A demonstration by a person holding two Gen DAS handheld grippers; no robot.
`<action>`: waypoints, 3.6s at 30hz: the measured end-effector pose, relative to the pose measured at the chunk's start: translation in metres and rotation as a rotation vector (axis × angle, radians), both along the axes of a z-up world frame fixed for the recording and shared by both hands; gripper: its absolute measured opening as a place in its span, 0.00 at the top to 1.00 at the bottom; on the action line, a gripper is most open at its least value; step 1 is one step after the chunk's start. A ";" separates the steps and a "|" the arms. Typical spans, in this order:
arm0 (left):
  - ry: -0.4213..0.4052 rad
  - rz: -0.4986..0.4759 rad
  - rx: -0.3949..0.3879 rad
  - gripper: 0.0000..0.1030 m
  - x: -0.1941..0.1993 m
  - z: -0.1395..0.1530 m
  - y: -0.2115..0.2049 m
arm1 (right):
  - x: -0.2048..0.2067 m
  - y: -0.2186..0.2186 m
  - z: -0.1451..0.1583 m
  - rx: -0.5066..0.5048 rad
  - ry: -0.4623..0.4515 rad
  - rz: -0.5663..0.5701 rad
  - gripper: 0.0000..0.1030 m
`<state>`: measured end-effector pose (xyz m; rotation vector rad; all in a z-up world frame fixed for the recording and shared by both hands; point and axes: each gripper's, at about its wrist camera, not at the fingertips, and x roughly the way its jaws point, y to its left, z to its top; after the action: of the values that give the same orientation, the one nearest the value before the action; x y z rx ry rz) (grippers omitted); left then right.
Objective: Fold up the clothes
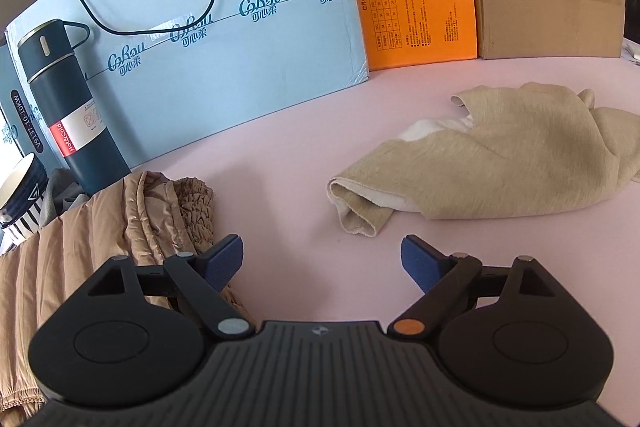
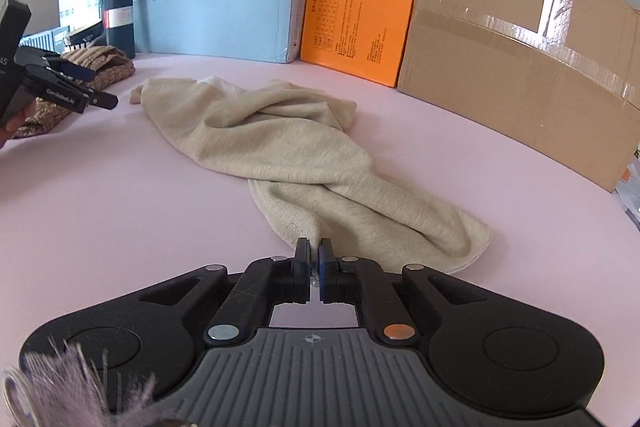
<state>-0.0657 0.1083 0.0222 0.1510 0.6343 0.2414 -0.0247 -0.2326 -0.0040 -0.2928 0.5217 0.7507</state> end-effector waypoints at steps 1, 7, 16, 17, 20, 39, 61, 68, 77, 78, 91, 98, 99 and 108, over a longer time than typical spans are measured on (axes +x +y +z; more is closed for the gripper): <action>-0.002 0.001 -0.004 0.17 0.000 0.000 0.001 | -0.004 -0.004 0.008 0.029 -0.018 0.001 0.96; -0.016 -0.043 0.030 0.15 -0.013 -0.003 0.000 | -0.036 -0.052 0.067 0.234 -0.194 -0.063 0.97; -0.024 -0.210 0.046 0.10 -0.016 -0.007 -0.023 | -0.056 -0.158 0.094 0.420 -0.354 -0.452 0.97; -0.019 -0.256 0.040 0.07 -0.017 -0.007 -0.028 | -0.054 -0.165 0.089 0.415 -0.340 -0.477 0.97; -0.007 -0.383 0.027 0.00 -0.021 -0.008 -0.045 | -0.049 -0.173 0.070 0.376 -0.306 -0.514 0.97; -0.145 -0.438 0.036 0.95 -0.017 0.007 -0.087 | -0.021 -0.186 -0.006 0.438 -0.127 -0.523 0.97; -0.215 -0.190 0.249 0.91 -0.182 0.062 -0.009 | -0.129 -0.180 0.050 0.486 -0.043 -0.100 0.93; -0.231 -0.113 0.238 0.43 -0.204 0.067 0.012 | -0.127 -0.186 0.028 0.466 -0.021 -0.193 0.63; -0.193 -0.303 0.237 0.15 -0.085 0.076 -0.076 | -0.014 -0.147 0.019 0.377 0.163 -0.229 0.49; -0.177 -0.328 0.242 0.15 -0.067 0.075 -0.089 | -0.003 -0.141 0.019 0.361 0.174 -0.229 0.47; -0.041 -0.565 0.109 0.14 0.078 0.032 -0.198 | 0.049 -0.057 0.011 0.095 0.169 -0.085 0.93; -0.084 -0.620 0.185 0.14 0.055 0.034 -0.198 | -0.061 0.008 0.016 -0.132 -0.053 0.323 0.93; -0.089 -0.614 0.182 0.14 0.052 0.037 -0.193 | -0.067 0.008 0.015 -0.112 -0.014 0.358 0.92; -0.079 -0.592 0.161 0.10 0.045 0.033 -0.181 | -0.011 -0.051 0.047 0.111 -0.023 0.043 0.72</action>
<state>-0.0206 -0.0725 0.0555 0.4721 0.4673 -0.2728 -0.0357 -0.2838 0.0429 -0.2093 0.4510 0.8139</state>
